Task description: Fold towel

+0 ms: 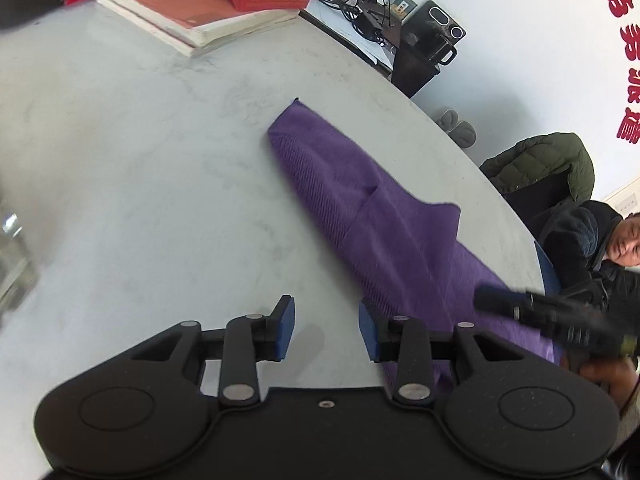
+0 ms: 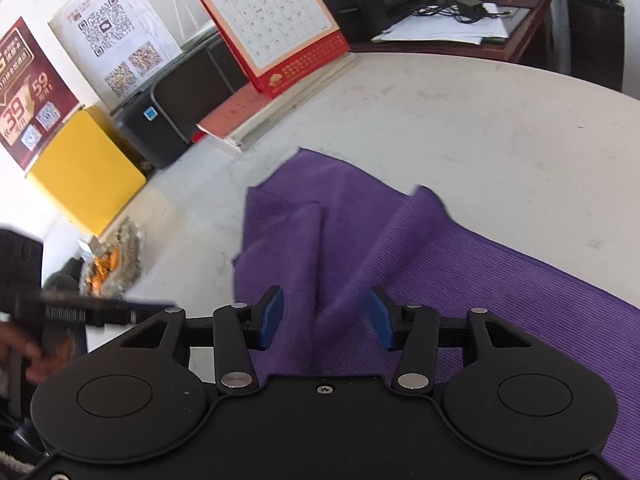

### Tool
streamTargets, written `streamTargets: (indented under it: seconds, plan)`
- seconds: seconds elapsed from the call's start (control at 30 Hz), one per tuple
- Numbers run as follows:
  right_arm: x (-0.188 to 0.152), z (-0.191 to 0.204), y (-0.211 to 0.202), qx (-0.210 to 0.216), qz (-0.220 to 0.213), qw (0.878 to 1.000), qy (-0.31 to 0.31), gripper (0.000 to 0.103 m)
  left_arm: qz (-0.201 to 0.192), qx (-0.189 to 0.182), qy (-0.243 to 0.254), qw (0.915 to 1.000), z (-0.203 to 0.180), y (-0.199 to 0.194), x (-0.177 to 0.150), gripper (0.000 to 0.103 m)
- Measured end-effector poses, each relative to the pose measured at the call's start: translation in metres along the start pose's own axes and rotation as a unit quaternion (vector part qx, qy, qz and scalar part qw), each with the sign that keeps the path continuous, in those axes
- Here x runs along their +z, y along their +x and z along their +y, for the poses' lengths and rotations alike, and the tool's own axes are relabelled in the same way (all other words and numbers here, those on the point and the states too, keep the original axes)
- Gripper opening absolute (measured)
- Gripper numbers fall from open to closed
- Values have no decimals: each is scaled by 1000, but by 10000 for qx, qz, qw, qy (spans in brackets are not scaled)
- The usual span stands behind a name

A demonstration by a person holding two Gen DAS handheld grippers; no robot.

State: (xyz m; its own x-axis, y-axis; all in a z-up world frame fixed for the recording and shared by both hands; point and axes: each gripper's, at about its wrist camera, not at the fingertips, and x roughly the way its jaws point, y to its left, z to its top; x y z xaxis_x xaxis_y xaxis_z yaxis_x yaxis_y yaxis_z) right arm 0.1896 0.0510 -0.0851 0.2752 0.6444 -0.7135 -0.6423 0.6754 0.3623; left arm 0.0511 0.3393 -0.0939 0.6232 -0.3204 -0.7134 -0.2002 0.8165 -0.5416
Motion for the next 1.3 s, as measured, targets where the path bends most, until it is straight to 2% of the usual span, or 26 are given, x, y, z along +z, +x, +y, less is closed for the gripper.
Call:
streamTargets:
  seconds: [0.17, 0.27, 0.4, 0.43, 0.47, 0.57, 0.63, 0.87, 1.3]
  plan:
    - [-24, -13, -14, -574, 252, 9976, -295, 47, 97, -121, -100, 9998, -3, 24, 16, 36]
    - [-38, -20, -19, -726, 357, 9963, -304, 48, 122, -204, -209, 9995, -3, 30, 23, 36]
    - [-48, -22, -23, -671, 203, 9970, -340, 50, 131, -95, -37, 9999, -11, 34, 25, 34]
    - [-49, -22, -23, -666, 185, 9969, -364, 52, 128, -62, 35, 9999, -13, 34, 25, 31]
    - [-49, -21, -22, -666, 177, 9968, -401, 53, 115, -44, 77, 9999, -15, 33, 25, 22]
    - [-51, -18, -22, -674, 158, 9963, -518, 55, 76, 10, 203, 9998, -19, 28, 25, 10]
    - [-52, -19, -22, -656, 117, 9964, -522, 55, 51, 46, 287, 9996, -21, 25, 24, 8]
    - [-53, -20, -22, -633, 46, 9966, -534, 56, -44, 180, 561, 9983, -29, 13, 23, 6]
    - [-53, -12, -18, -741, 88, 9945, -736, 61, -209, 462, 280, 9983, 0, -30, 14, 6]
